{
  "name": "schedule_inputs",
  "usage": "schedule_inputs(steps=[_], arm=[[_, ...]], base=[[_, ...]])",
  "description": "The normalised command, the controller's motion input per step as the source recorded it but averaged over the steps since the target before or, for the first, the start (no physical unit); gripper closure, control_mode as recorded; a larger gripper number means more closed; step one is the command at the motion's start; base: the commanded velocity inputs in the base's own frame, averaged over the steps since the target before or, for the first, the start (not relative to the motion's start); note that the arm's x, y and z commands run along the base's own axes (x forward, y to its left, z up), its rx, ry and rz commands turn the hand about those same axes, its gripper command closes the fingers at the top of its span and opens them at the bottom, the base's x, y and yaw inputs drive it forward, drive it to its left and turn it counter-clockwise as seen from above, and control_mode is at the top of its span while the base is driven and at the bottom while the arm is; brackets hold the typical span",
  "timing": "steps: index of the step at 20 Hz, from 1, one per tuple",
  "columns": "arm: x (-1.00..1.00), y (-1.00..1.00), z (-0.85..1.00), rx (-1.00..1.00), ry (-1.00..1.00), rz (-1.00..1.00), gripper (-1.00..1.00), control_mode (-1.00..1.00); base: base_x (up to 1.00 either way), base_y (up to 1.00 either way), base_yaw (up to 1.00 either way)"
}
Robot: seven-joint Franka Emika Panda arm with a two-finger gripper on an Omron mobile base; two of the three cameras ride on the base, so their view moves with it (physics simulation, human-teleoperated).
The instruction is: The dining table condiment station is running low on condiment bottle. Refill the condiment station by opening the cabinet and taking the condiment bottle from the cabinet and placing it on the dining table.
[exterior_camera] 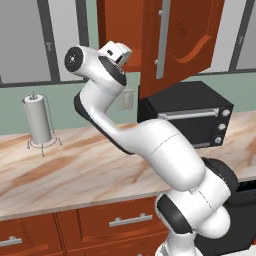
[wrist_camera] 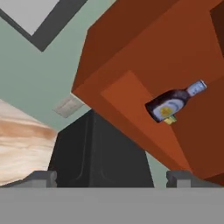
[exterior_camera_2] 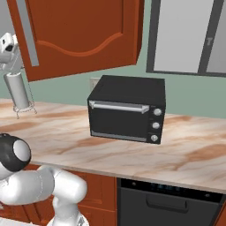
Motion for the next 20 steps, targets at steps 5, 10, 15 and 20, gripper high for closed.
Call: schedule_inputs(steps=[5,10,15,20], arm=[[-0.36,-0.99,-0.05,0.01,-0.01,0.0,-1.0,-1.0],[-0.93,-1.0,0.0,0.02,-0.13,0.0,-1.0,-1.0],[-1.0,-0.99,0.0,0.0,-0.23,-0.03,-1.0,-1.0],[-0.77,-1.0,0.08,0.04,-0.15,-0.03,-1.0,-1.0]], base=[[0.0,0.0,0.0],[0.0,0.0,0.0],[0.0,0.0,0.0],[0.0,0.0,0.0]])
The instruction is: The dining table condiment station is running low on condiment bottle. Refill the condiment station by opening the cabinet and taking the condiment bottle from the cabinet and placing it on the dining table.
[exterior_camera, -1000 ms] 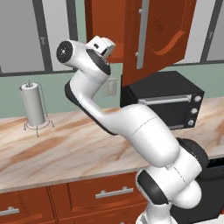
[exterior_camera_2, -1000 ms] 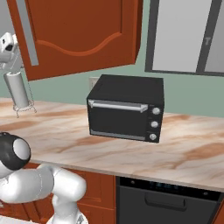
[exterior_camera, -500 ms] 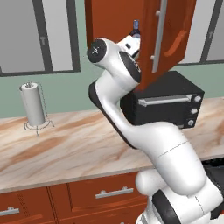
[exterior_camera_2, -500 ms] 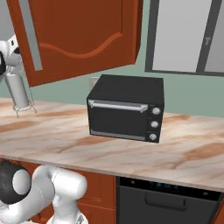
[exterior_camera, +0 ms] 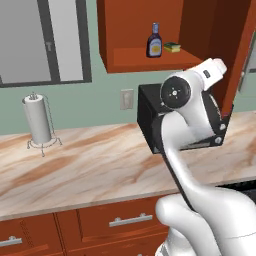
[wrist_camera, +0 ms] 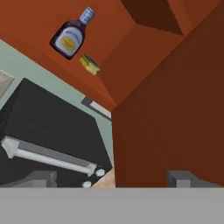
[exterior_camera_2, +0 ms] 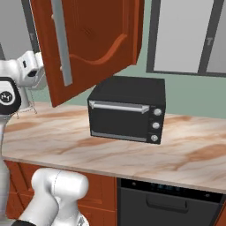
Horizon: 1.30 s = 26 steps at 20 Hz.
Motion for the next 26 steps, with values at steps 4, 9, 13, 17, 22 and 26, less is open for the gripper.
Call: schedule_inputs(steps=[4,9,13,17,22,26], arm=[[-0.19,-1.0,0.19,0.13,-0.01,0.0,-1.0,-1.0],[0.0,-1.0,0.15,0.15,0.0,0.0,-1.0,-1.0],[0.04,-0.91,0.03,0.17,0.0,0.0,-1.0,-1.0],[-0.19,0.08,0.0,0.01,-0.09,0.05,-1.0,-1.0],[-0.06,0.93,-0.01,0.04,-0.13,0.1,-1.0,-1.0],[0.0,0.96,0.0,0.22,-0.2,0.14,-1.0,-1.0]], base=[[0.0,0.0,0.0],[0.0,0.0,0.0],[0.0,0.0,0.0],[0.0,0.0,0.0],[0.0,0.0,0.0],[0.0,0.0,0.0]])
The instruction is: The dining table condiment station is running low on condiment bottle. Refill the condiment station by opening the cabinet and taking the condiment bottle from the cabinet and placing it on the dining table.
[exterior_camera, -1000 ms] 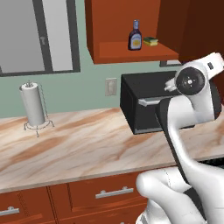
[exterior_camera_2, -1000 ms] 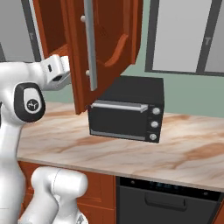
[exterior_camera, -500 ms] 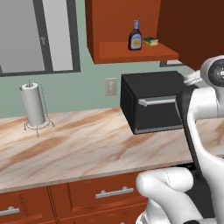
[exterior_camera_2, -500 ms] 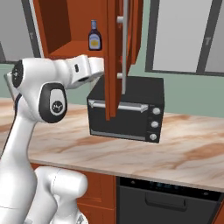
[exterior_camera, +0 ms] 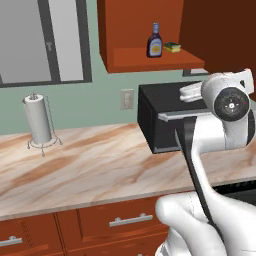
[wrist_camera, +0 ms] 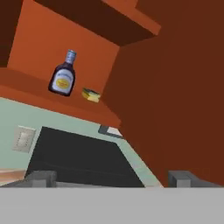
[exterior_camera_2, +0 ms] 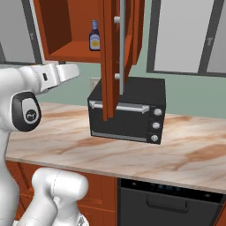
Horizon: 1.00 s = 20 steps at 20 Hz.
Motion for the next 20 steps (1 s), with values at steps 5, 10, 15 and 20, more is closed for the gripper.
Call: schedule_inputs(steps=[5,10,15,20], arm=[[0.05,0.72,0.2,0.36,-0.17,0.15,-1.0,-1.0],[0.49,0.16,0.47,0.19,-0.04,0.12,-1.0,-1.0],[0.26,0.0,0.42,0.01,0.0,0.0,-1.0,-1.0],[0.42,0.16,0.45,0.03,-0.01,0.0,-1.0,-1.0]], base=[[0.0,0.0,0.0],[0.0,0.0,0.0],[0.0,0.0,0.0],[0.0,0.0,0.0]])
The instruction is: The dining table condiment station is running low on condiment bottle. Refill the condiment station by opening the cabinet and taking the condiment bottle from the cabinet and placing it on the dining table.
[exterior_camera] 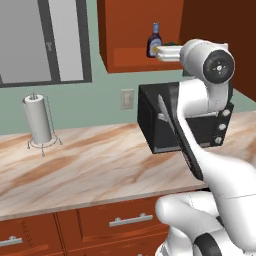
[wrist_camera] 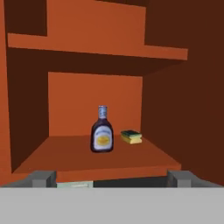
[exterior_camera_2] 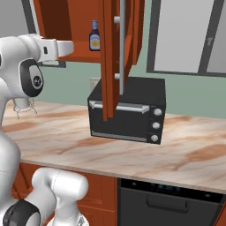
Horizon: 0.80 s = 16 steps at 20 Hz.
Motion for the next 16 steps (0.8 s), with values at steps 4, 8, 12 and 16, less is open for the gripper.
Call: schedule_inputs(steps=[4,8,12,16], arm=[[0.8,0.48,0.24,0.02,0.0,0.01,-1.0,-1.0],[0.79,0.25,0.16,0.01,-0.07,0.01,-1.0,-1.0],[0.61,0.01,0.07,0.0,-0.16,0.05,-1.0,-1.0],[0.48,-0.01,0.0,0.0,-0.06,0.08,-1.0,-1.0]], base=[[0.0,0.0,0.0],[0.0,0.0,0.0],[0.0,0.0,0.0],[0.0,0.0,0.0]])
